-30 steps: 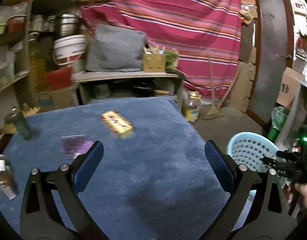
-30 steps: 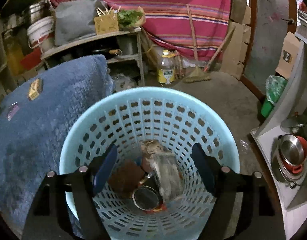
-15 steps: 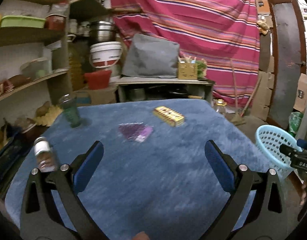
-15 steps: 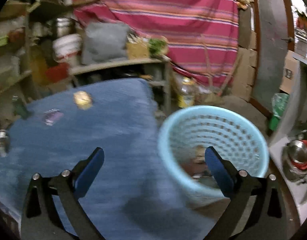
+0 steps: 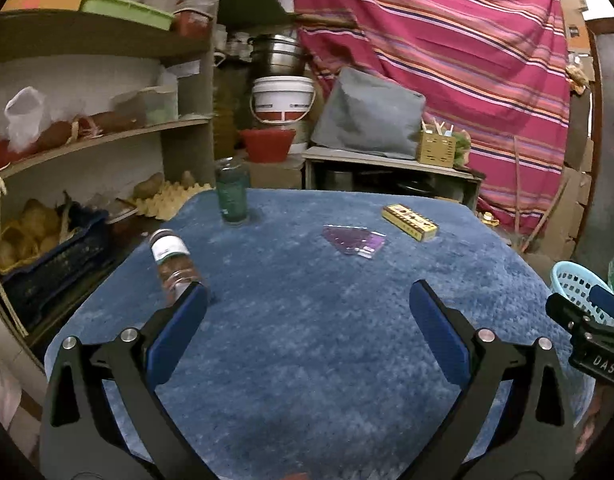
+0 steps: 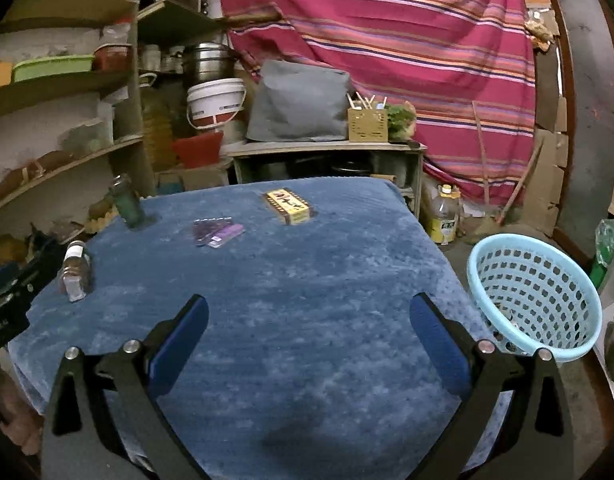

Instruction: Collect trash

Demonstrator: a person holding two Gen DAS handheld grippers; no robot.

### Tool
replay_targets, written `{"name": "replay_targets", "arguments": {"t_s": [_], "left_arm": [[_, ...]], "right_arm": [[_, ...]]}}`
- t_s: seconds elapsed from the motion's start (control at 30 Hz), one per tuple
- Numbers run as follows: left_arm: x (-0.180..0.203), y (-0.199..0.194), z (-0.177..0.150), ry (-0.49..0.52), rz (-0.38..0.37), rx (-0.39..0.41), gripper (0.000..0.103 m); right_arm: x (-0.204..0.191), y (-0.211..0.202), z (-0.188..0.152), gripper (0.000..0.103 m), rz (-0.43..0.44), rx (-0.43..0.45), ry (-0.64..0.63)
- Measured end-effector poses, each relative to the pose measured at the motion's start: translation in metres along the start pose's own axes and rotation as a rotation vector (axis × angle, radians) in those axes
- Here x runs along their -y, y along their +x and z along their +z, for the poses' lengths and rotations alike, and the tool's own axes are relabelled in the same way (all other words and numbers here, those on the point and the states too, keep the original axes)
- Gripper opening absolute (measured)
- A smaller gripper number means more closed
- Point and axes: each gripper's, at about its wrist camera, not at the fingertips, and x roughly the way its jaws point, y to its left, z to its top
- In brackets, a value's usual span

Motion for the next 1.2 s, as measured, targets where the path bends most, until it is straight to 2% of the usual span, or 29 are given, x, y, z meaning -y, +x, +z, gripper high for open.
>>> {"name": "replay_targets", "arguments": {"t_s": [0.3,0.6,1.2], "left_arm": [[-0.019,-0.002,-0.002,-0.013,0.019,0.005,0.098],[-0.027,-0.01,-0.008,0.015,0.062,0.045,0.098],[-0.031,-0.02,-0.01,0.014,0.025,0.054,0.098]], "right_arm": [[-0.034,-0.008,-0.004,0.098,-0.026,0.045,-0.058],[-0.054,-0.013,-0.007,0.098,-0.024,0.063,-0.086],[-0.059,-0.026,-0.008,0.098,-0.047,0.104,-0.082]]}}
